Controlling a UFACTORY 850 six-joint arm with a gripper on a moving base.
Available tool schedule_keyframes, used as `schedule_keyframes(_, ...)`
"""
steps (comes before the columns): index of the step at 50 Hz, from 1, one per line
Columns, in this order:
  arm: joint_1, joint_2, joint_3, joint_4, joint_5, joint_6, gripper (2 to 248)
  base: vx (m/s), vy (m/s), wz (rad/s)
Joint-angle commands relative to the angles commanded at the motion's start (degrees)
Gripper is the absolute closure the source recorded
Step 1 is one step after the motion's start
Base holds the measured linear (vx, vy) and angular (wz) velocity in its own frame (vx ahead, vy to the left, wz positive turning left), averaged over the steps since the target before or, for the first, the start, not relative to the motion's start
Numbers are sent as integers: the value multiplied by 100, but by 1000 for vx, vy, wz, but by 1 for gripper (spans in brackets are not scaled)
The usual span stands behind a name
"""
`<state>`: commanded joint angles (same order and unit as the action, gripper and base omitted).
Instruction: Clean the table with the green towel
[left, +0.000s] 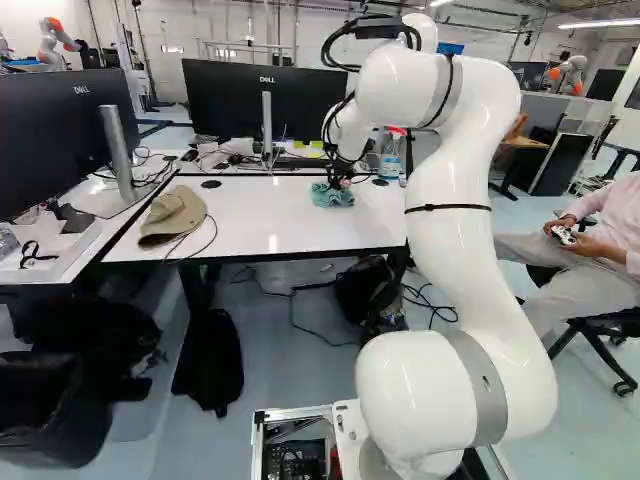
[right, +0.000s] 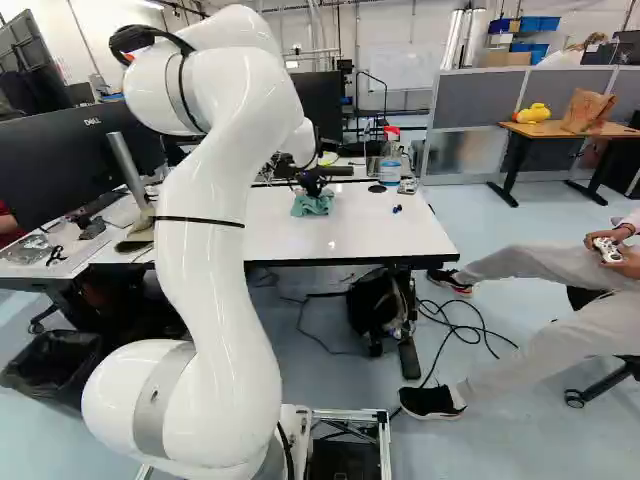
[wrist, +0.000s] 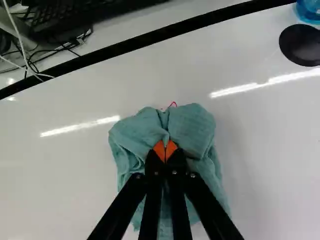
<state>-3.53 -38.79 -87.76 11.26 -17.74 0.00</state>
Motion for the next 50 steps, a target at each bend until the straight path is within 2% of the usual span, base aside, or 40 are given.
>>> schedule_keyframes(17, -150, -315, -453, 0, 0, 0, 227, 0, 0, 0)
schedule_keyframes(42, -52, -926, -1349, 0, 0, 0, 227, 0, 0, 0)
schedule_keyframes(50, 35, -1011, -1476, 0, 0, 0, 227, 0, 0, 0)
